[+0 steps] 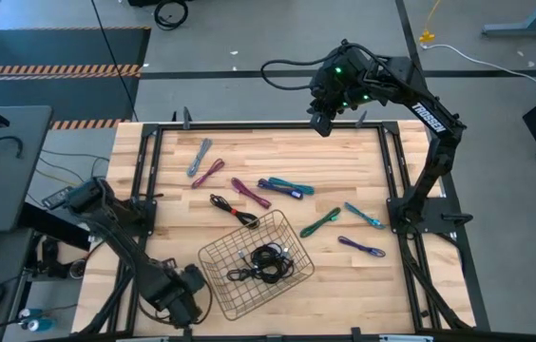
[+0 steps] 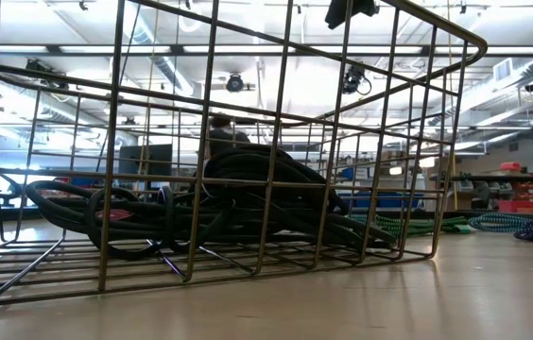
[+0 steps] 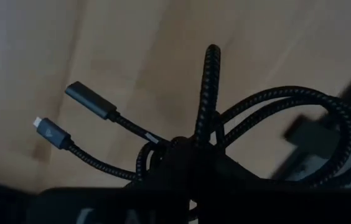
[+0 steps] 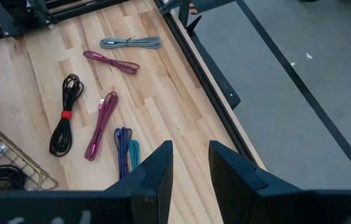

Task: Pick and place USB-C Cables
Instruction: Put the black charger cable into the wire basket

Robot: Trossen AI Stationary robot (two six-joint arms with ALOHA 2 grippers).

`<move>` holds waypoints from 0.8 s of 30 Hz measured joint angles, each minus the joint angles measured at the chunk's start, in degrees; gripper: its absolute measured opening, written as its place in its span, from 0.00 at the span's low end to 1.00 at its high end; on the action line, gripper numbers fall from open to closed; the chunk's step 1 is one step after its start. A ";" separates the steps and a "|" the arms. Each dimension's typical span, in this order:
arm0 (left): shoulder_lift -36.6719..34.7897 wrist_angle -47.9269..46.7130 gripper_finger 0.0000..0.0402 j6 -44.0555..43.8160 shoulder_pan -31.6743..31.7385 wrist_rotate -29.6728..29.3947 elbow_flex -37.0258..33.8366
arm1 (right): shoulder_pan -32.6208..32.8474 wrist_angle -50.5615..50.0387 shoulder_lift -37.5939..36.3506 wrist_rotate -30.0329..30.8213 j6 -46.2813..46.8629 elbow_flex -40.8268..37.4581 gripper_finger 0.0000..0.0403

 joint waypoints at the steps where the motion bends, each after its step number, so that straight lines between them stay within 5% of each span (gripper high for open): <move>1: -0.86 -2.54 0.04 -1.68 -0.23 -0.61 1.29 | 0.00 0.02 0.00 0.00 -0.05 0.00 0.27; 7: -5.67 -20.63 0.04 -14.15 -2.55 -8.36 11.81 | 0.00 -0.01 0.00 0.00 -0.54 0.00 0.27; 14: -7.13 -32.65 0.04 -29.56 -1.31 -33.40 25.98 | 0.00 0.01 0.00 0.02 -1.97 0.01 0.27; 17: -6.95 -32.55 0.04 -29.63 1.44 -39.83 29.38 | -0.13 0.01 0.00 0.02 -2.28 0.00 0.27; 24: -6.51 -22.97 0.04 -15.95 10.67 -40.45 30.87 | -0.46 0.01 0.00 0.07 -3.52 0.02 0.27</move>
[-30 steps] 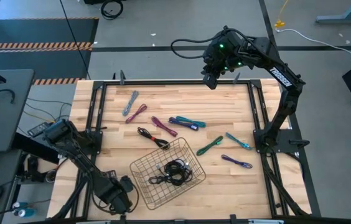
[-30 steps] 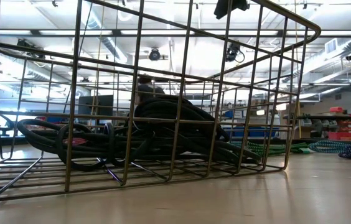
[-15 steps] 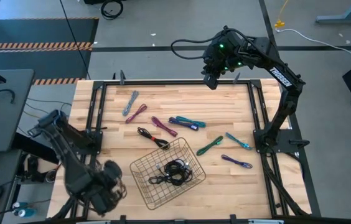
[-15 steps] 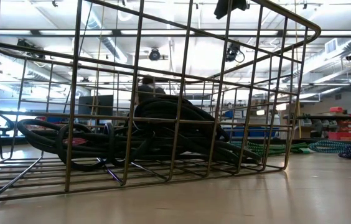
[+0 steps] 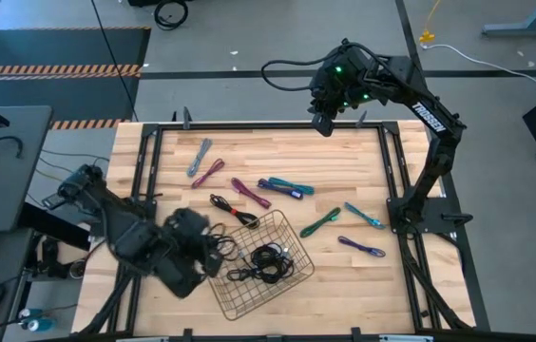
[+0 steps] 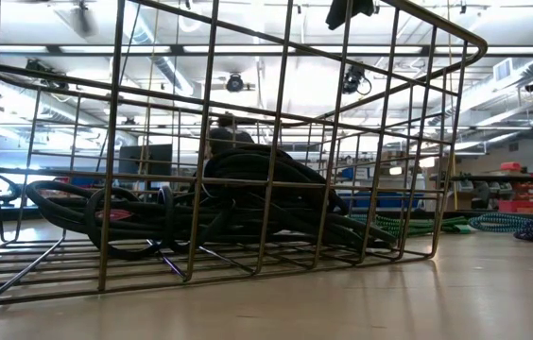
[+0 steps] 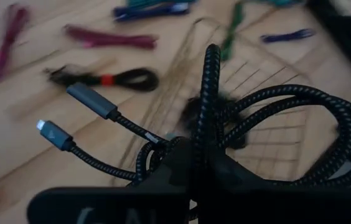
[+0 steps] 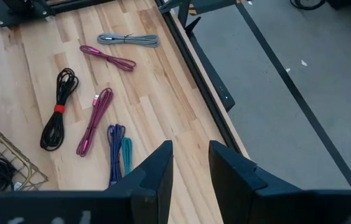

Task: Pick and place USB-C Cables
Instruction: Put the black charger cable into the wire basket

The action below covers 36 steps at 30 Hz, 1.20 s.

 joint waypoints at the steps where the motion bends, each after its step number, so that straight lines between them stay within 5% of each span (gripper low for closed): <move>1: -0.07 3.38 0.04 3.08 1.22 0.12 0.16 | -0.13 0.01 0.00 -0.02 -0.05 0.00 0.27; 10: 0.43 21.02 0.04 20.83 10.00 6.18 0.13 | -2.07 0.01 0.02 -0.01 -2.83 0.00 0.27; 36: 17.22 25.96 0.04 3.98 11.78 26.56 0.04 | -9.20 0.05 0.01 -0.02 -6.76 0.00 0.27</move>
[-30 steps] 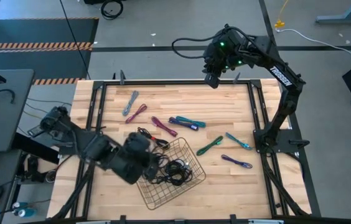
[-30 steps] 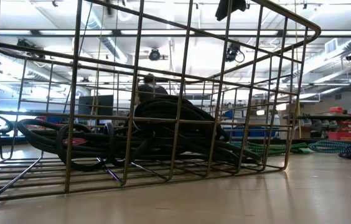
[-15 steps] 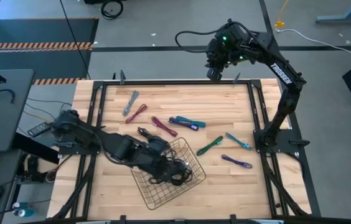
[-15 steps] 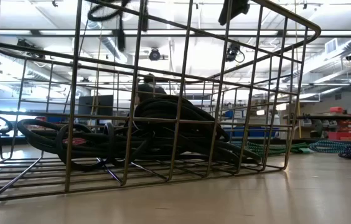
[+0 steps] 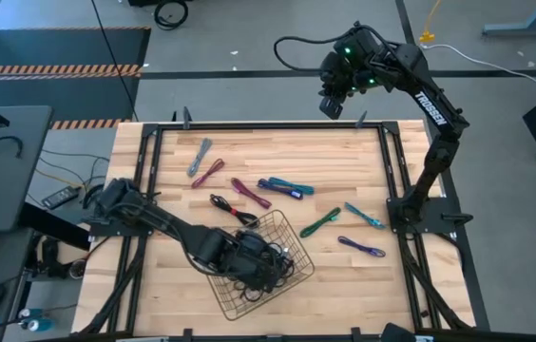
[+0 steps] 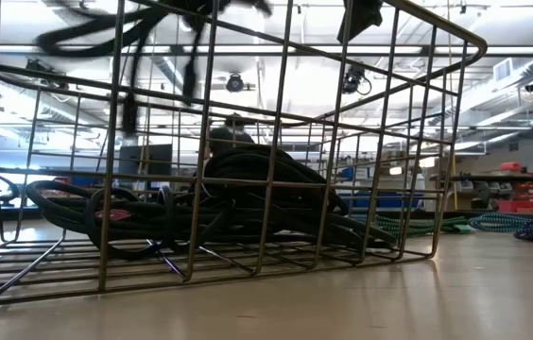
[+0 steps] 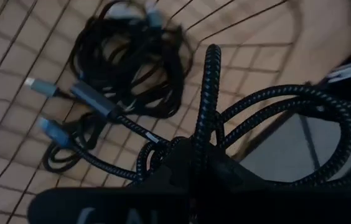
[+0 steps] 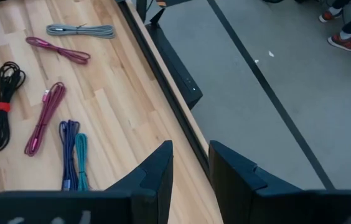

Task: Pick and place USB-C Cables
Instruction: Put the black charger cable into the wire basket

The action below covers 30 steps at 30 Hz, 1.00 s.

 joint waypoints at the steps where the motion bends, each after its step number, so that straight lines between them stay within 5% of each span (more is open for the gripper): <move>1: 0.59 -0.74 0.04 -0.77 -0.03 0.28 0.00 | -0.02 0.00 0.01 -0.02 -0.27 0.00 0.27; 30: 9.81 -6.83 0.04 -2.38 0.78 10.18 -0.01 | 0.00 0.15 0.01 -0.09 -2.14 0.00 0.27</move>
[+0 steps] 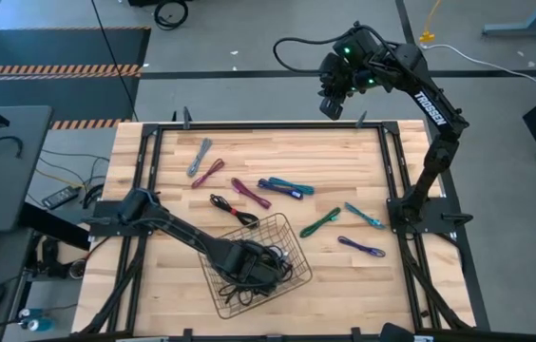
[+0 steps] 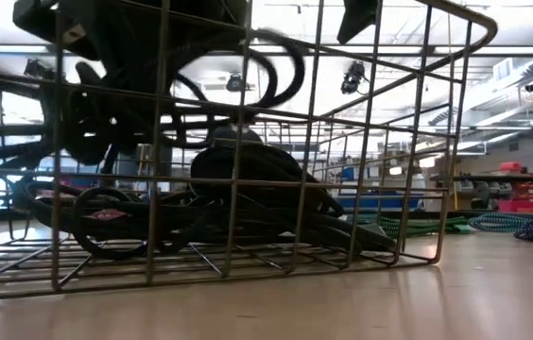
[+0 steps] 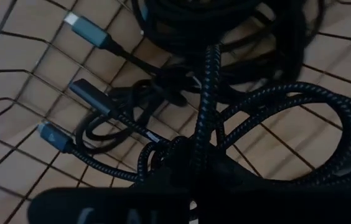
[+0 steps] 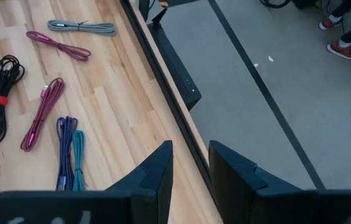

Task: Pick and place USB-C Cables
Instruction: Put the black charger cable into the wire basket

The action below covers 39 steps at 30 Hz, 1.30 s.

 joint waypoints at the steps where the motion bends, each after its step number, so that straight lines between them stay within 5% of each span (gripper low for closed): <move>1: 0.37 -0.07 0.04 0.22 0.00 0.05 -0.01 | 0.00 0.07 0.00 0.00 -0.05 0.00 0.27; 29: 3.82 2.27 0.04 6.69 1.60 1.49 0.03 | 0.00 0.09 0.00 0.00 -0.05 0.00 0.27; 39: 3.65 4.29 0.31 10.50 2.19 1.22 -0.05 | 0.00 0.09 0.00 0.00 -0.03 0.00 0.27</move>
